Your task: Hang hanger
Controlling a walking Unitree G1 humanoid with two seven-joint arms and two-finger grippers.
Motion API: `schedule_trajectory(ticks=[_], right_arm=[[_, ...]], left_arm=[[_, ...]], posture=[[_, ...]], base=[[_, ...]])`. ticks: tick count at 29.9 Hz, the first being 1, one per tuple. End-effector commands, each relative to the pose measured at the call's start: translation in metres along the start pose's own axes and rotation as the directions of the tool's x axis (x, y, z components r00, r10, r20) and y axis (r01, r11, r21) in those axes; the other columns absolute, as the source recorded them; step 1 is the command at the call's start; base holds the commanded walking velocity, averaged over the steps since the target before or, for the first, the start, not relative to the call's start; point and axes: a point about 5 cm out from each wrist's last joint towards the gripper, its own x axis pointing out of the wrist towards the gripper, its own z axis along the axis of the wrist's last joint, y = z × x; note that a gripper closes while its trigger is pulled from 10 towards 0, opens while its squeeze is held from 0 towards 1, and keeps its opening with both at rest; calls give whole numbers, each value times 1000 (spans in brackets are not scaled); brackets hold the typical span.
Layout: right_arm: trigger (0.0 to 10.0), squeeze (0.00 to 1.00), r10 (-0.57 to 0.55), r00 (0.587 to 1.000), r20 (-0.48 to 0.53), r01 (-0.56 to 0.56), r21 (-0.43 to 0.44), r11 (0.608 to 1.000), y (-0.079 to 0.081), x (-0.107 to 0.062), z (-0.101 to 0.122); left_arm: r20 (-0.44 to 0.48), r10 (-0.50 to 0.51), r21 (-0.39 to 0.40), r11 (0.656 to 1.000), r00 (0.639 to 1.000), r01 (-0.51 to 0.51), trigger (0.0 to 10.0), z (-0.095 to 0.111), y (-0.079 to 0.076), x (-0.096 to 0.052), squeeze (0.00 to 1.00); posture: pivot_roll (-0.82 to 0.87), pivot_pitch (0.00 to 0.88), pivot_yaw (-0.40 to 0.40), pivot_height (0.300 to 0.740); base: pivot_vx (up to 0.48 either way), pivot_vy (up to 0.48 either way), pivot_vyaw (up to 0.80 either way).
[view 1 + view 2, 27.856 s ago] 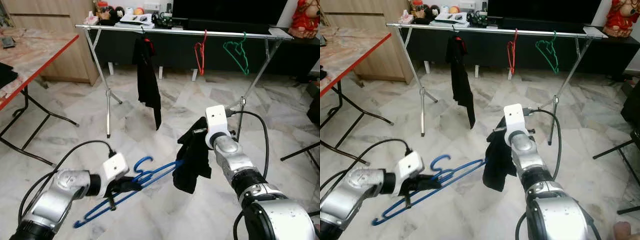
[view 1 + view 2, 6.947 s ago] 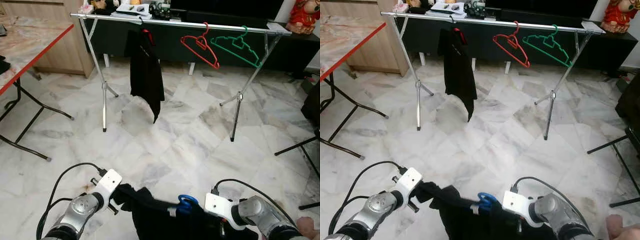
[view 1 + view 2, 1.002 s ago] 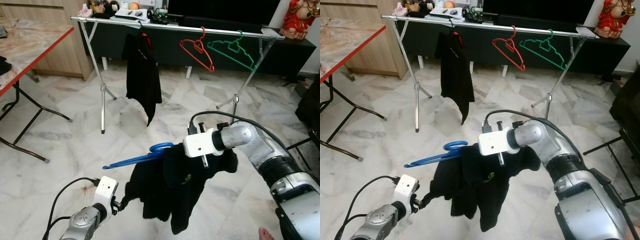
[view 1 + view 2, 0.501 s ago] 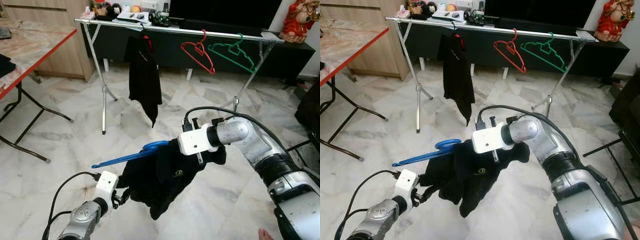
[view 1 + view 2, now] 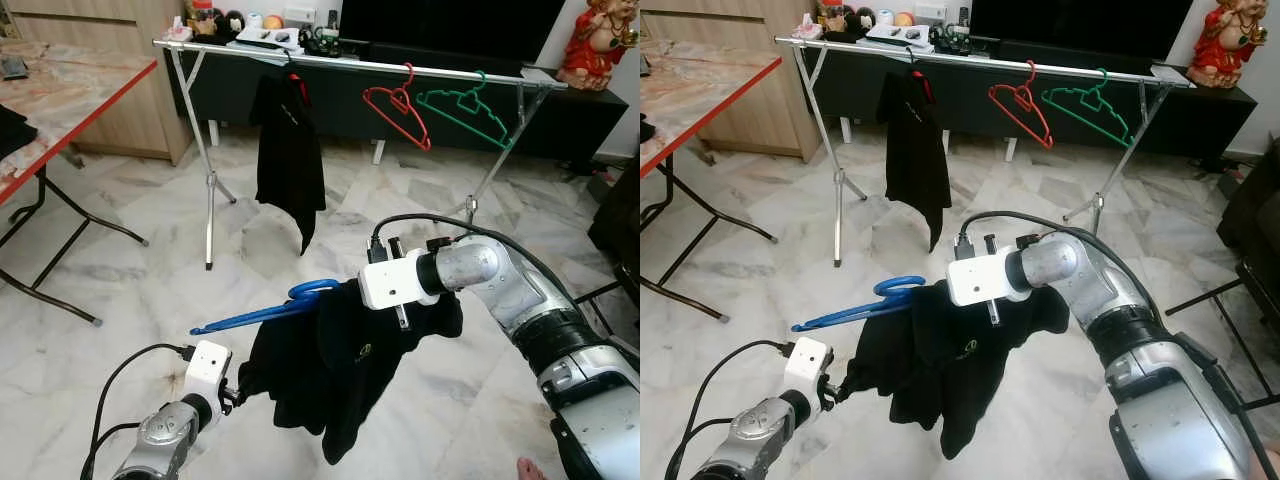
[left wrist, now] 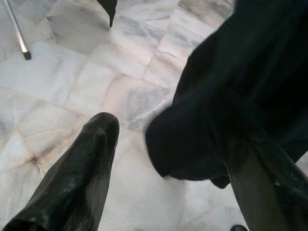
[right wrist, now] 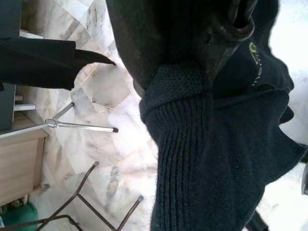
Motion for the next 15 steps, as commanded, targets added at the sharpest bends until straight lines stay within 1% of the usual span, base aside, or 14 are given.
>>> schedule_trajectory(ticks=[1, 10, 15], right_arm=[[0, 0, -75, 996, 45, 76, -18, 997, -14, -12, 8], [0, 0, -77, 995, 62, 79, -15, 997, -14, -11, 12], [0, 0, -70, 995, 64, 71, -11, 997, -11, -11, 11]], left_arm=[[-1, -24, -10, 1000, 1000, 24, 10000, -3, -5, 0, 0], [27, -21, -9, 1000, 999, 22, 10000, 7, -5, 5, 0], [35, 16, -8, 1000, 999, -16, 10000, 9, -1, 5, 0]], posture=[[-55, 83, -73, 740], [-51, 90, -75, 740], [-57, 100, -73, 740]], base=[[0, 0, 0], [0, 0, 0], [0, 0, 0]])
